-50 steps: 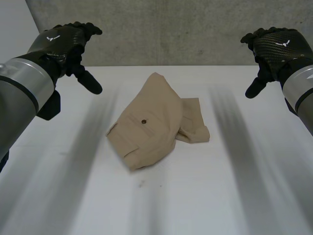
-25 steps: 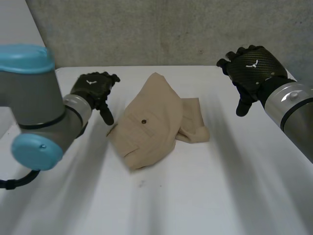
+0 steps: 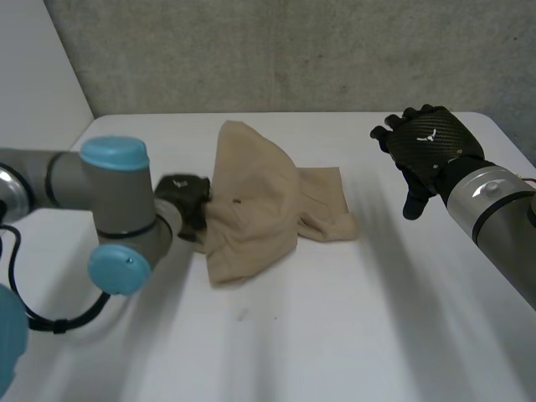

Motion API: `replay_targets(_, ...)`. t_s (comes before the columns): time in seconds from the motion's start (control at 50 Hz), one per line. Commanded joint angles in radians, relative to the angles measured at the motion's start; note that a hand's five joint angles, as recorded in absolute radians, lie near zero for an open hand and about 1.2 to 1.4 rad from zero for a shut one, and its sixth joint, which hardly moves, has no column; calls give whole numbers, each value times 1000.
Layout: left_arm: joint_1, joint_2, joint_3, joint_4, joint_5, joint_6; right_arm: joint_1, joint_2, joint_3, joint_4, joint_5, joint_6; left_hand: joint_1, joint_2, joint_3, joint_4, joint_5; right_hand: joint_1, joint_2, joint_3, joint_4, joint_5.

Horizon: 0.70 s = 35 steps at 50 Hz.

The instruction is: Fold the shorts.

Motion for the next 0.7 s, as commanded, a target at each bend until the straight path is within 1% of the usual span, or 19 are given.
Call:
replay_targets(0.02, 15, 214, 5, 136, -104, 10, -1, -2, -3, -3, 0, 1, 339, 240, 241, 216, 315, 36, -39, -36, -53, -60)
replay_targets(0.04, 19, 275, 6, 183, -104, 14, -2, -4, -5, -5, 0, 3, 339, 240, 241, 216, 315, 36, -39, -36, -53, -60)
replay_targets(0.1, 23, 363, 12, 255, -102, 46, -1, -5, -6, -5, 0, 5, 339, 240, 241, 216, 315, 36, -39, -36, -53, -60)
replay_targets(0.12, 18, 407, 20, 300, -98, 83, -1, -7, -8, -5, 0, 5, 339, 240, 241, 216, 315, 36, -39, -36, -53, -60)
replay_targets(0.18, 0, 452, 38, 349, -87, 140, -1, -10, -8, -5, 0, 5, 339, 240, 241, 216, 315, 36, -39, -36, -53, -60)
replay_targets(0.22, -39, 463, 58, 372, -58, 175, -1, -13, -8, -5, 0, 5, 339, 240, 241, 216, 315, 36, -39, -36, -53, -60)
replay_targets(0.28, -109, 456, 68, 383, -16, 188, -2, -16, -11, -5, 0, 5, 339, 240, 241, 216, 315, 36, -39, -36, -53, -60)
replay_targets(0.3, -153, 443, 65, 384, 11, 192, -2, -16, -11, -5, 0, 5, 339, 240, 241, 216, 315, 36, -39, -36, -53, -60)
replay_targets(0.32, -172, 429, 63, 384, 24, 192, -2, -16, -12, -5, 0, 5, 339, 240, 241, 216, 315, 36, -39, -36, -53, -60)
replay_targets(0.34, -210, 386, 57, 384, 54, 194, -4, -19, -15, -5, 2, 5, 339, 240, 241, 216, 315, 36, -39, -36, -53, -60)
replay_targets(0.4, -264, 311, 49, 384, 85, 200, -5, -25, -19, -5, 2, 5, 339, 240, 241, 216, 315, 36, -39, -36, -53, -60)
replay_targets(0.42, -299, 258, 39, 384, 100, 208, -7, -30, -22, -5, 3, 6, 339, 240, 241, 216, 315, 36, -39, -36, -53, -60)
replay_targets(0.46, -332, 204, 23, 383, 113, 215, -10, -34, -22, -5, 3, 6, 339, 240, 241, 216, 315, 36, -39, -36, -53, -60)
replay_targets(0.48, -347, 178, 16, 384, 119, 218, -24, -39, -25, -5, 3, 8, 298, 200, 201, 175, 275, 36, -39, -36, -53, -60)
replay_targets(0.5, -377, 126, 5, 384, 131, 221, -34, -42, -25, -5, 3, 8, -63, -161, -160, -186, -86, 36, -39, -36, -53, -60)
replay_targets(0.54, -405, 79, 3, 378, 146, 225, -64, -51, -28, -3, 3, 9, -531, -629, -628, -654, -554, 36, -39, -36, -53, -60)
replay_targets(0.56, -416, 61, 0, 375, 156, 228, -64, -51, -28, -3, 3, 9, -719, -818, -817, -842, -743, 36, -39, -36, -53, -60)
replay_targets(0.58, -437, 36, -7, 377, 174, 241, -87, -62, -29, -3, 3, 14, -852, -950, -949, -975, -875, 36, -39, -36, -53, -60)
replay_targets(0.7, -461, 62, -40, 391, 186, 303, -102, -68, -34, -5, 3, 15, -865, -963, -962, -988, -889, 36, -39, -36, -53, -60)
